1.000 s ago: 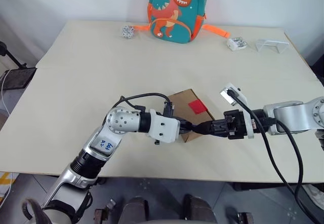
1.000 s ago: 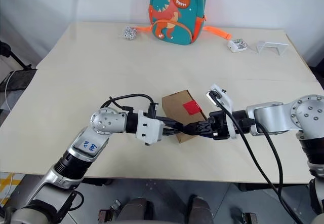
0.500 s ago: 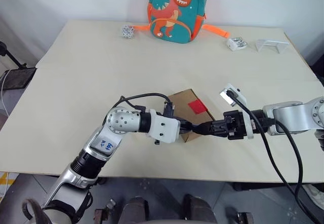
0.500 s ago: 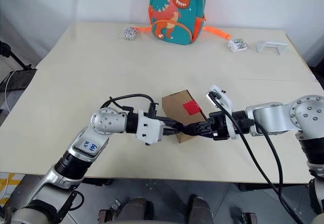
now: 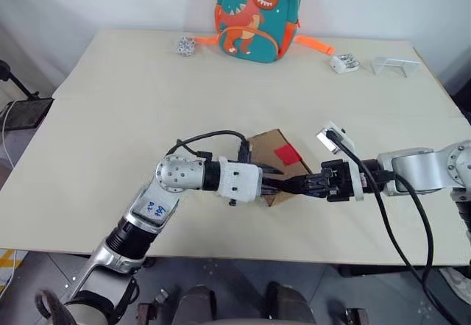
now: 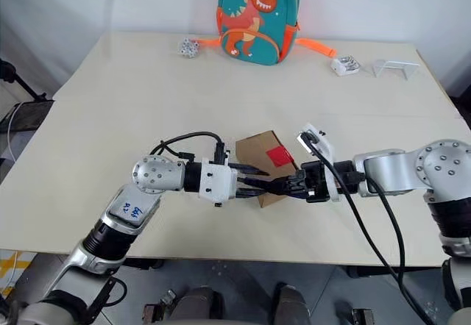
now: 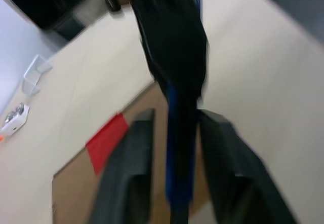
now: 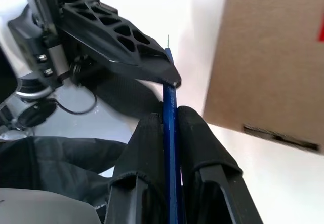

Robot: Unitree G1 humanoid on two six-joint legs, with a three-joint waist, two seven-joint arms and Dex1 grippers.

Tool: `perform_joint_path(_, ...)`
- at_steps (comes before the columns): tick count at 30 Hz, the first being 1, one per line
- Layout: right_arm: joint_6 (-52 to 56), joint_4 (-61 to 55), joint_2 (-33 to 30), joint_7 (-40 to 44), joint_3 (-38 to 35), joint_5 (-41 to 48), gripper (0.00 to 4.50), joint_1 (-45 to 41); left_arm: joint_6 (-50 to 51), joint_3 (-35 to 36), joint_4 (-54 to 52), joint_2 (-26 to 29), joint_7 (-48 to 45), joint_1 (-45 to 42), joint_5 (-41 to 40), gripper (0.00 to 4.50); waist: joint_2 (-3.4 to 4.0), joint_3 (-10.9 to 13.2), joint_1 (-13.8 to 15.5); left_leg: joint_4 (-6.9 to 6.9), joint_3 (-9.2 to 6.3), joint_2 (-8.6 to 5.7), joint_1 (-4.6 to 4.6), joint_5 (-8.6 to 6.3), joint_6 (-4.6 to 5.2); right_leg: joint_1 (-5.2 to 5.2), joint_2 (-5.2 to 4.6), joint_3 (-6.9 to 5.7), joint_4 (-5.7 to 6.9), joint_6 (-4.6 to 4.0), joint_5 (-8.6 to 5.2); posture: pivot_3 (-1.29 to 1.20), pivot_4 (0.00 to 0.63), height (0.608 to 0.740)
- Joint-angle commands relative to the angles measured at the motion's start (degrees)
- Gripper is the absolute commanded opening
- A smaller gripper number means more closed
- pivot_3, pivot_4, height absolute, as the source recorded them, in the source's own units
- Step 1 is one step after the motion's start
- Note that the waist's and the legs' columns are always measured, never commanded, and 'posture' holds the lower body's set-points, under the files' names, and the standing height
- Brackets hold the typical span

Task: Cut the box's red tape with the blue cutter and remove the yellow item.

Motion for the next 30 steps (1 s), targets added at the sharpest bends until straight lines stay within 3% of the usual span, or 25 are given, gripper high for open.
perform_joint_path(1,0.23,-0.79,-0.17,0.66,-1.09,0.98,0.11,-0.39,1.31,4.12,-3.02,0.71,-1.40,-0.18,-5.86,2.83,0.00,0.00,-0.09,0.00,0.00,0.00,0.00,0.00,0.00,0.00,0.00,0.00,0.00,0.00,0.00,0.00,0.150,0.740)
perform_joint_path(5,-0.01,-0.27,-0.21,0.98,-1.90,0.98,0.11,-1.13,2.60,7.39,-3.32,3.06,-4.09,0.25,-10.39,3.99,0.00,0.00,-0.21,0.00,0.00,0.00,0.00,0.00,0.00,-0.01,0.00,0.00,0.01,0.00,0.00,0.00,0.150,0.740)
perform_joint_path(7,-0.45,-0.27,-0.49,0.70,-2.60,0.98,0.11,-1.17,6.82,11.16,-4.94,5.62,-6.92,1.14,-17.03,4.50,0.00,0.00,-0.28,0.00,0.00,0.00,0.00,0.00,0.00,-0.01,0.00,0.00,0.01,0.00,0.00,0.00,0.150,0.740)
perform_joint_path(11,-1.28,-1.66,-2.88,1.96,-6.34,0.98,0.11,0.12,17.48,20.33,-5.28,10.69,-7.10,2.83,-28.32,4.50,0.04,0.03,-0.63,-0.01,0.00,0.01,-0.01,0.00,-0.01,-0.03,0.00,0.00,0.01,0.00,0.00,0.00,0.150,0.740)
perform_joint_path(15,-3.10,-5.56,-6.70,3.87,-13.33,0.98,0.11,3.45,23.78,27.57,0.87,13.76,-2.48,2.15,-31.23,4.50,0.05,0.04,-0.32,0.00,-0.03,0.01,-0.05,-0.01,0.00,-0.03,0.00,-0.01,-0.01,0.01,0.00,0.00,0.150,0.740)
perform_joint_path(18,-4.71,-8.56,-9.62,3.83,-17.78,0.98,0.11,7.64,24.32,29.26,5.16,14.60,-1.14,2.36,-30.01,3.95,0.04,0.04,-0.18,-0.02,-0.02,0.01,-0.03,-0.02,0.00,-0.03,0.00,-0.01,-0.01,0.01,0.01,0.00,0.150,0.740)
perform_joint_path(22,-8.02,-13.13,-13.02,0.09,-26.52,-0.95,0.11,16.86,21.79,27.30,8.87,13.32,0.71,3.45,-25.90,2.80,0.04,0.04,0.12,-0.02,0.02,0.00,-0.03,-0.05,-0.03,-0.03,0.01,-0.04,-0.03,0.02,0.01,0.00,0.150,0.740)
perform_joint_path(28,-14.34,-24.66,-11.33,-8.89,-36.97,-10.42,0.11,28.20,19.90,18.42,11.33,5.11,1.72,-0.87,-21.20,0.94,0.02,0.04,0.48,0.02,0.03,-0.01,-0.05,-0.05,-0.03,-0.01,0.00,-0.05,-0.06,0.09,0.06,0.00,0.150,0.740)
perform_joint_path(30,-17.02,-27.71,-10.78,-12.56,-35.71,-7.23,0.11,29.62,17.55,15.75,14.13,3.12,0.72,-3.75,-18.66,0.34,0.01,0.05,0.28,0.04,0.03,-0.01,-0.06,-0.05,-0.03,-0.02,0.01,-0.06,-0.04,0.07,0.07,0.00,0.150,0.740)
